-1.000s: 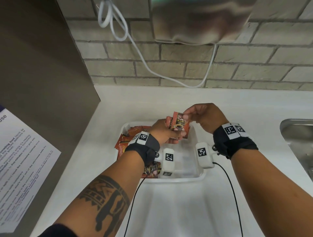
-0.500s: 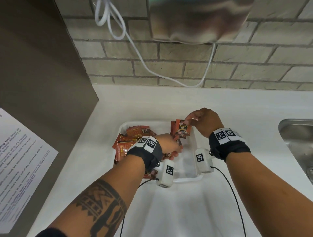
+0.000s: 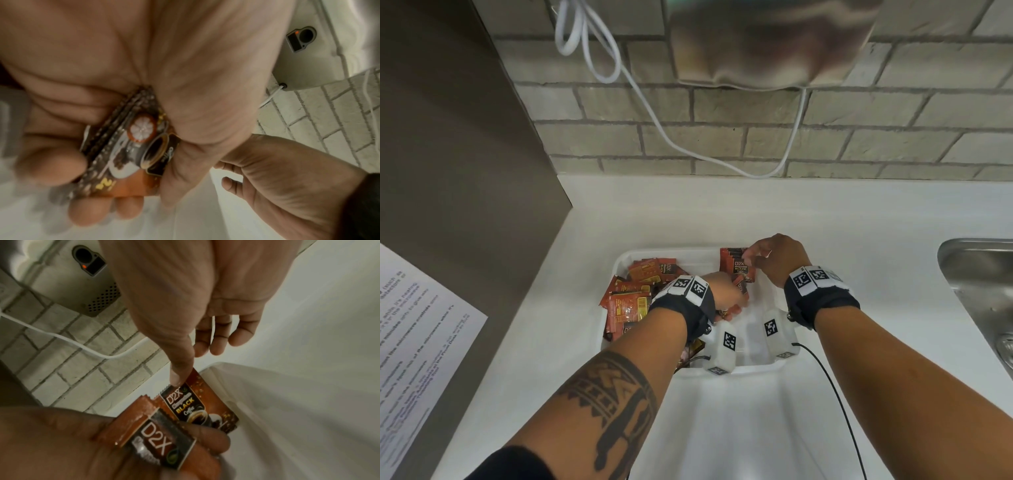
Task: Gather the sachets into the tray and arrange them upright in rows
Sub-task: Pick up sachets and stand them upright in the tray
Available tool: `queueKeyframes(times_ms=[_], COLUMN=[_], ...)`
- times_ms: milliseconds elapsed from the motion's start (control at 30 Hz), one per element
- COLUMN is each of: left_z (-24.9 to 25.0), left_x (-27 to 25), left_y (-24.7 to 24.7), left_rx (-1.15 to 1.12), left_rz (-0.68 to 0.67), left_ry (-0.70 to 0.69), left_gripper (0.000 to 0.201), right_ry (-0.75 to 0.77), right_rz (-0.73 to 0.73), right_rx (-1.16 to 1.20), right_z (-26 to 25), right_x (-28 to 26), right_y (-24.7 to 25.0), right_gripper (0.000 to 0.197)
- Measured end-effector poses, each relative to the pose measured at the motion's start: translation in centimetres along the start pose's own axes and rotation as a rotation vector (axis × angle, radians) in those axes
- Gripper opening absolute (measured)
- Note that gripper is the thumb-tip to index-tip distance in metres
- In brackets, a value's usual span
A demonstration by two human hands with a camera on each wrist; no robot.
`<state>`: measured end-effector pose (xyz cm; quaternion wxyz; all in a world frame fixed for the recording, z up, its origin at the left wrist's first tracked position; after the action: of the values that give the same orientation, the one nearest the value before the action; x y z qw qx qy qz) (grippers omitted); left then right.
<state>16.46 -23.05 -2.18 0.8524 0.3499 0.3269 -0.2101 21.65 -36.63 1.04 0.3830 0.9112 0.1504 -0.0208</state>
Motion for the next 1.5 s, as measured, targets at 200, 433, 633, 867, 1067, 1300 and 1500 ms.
queueKeyframes(times_ms=[200, 433, 633, 867, 1067, 1300, 1500], left_z=[0.2, 0.0, -0.1, 0.3, -0.1, -0.8, -0.9], left_x=[-0.1, -0.4, -0.4, -1.2, -1.5, -2.1, -2.4], left_y=[0.3, 0.4, 0.3, 0.3, 1.1, 2.3, 2.6], left_rx=[-0.026, -0.053, -0.023, -0.054, -0.279, -0.547, -0.515], left_rz=[0.012, 0.009, 0.052, 0.029, 0.11, 0.206, 0.295], left_ry=[0.015, 0.007, -0.015, -0.014, -0.058, -0.264, -0.268], left_gripper=[0.006, 0.018, 0.012, 0.015, 0.008, 0.013, 0.016], right_ry=[-0.014, -0.037, -0.022, -0.021, 0.026, 0.035, 0.08], right_rz=[-0.009, 0.012, 0.016, 0.045, 0.098, -0.104, -0.011], right_rx=[0.064, 0.097, 0.105, 0.142, 0.22, 0.367, 0.463], right_z=[0.1, 0.3, 0.6, 0.7, 0.9, 0.6, 0.1], right_x=[0.3, 0.5, 0.7, 0.7, -0.1, -0.7, -0.4], right_y=[0.0, -0.1, -0.1, -0.1, 0.6, 0.8, 1.5], right_gripper=[0.012, 0.014, 0.015, 0.015, 0.005, 0.011, 0.014])
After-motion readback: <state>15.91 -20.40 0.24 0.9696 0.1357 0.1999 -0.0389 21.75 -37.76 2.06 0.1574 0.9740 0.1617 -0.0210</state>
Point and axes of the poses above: each hand's wrist, its own x-axis towards the middle knuckle, its own y-axis out of the back of the hand, z = x × y, the point moved 1 cm from there along x, towards the middle knuckle, and after that the axes turned 11 degrees about x, right-handed, at the moved point
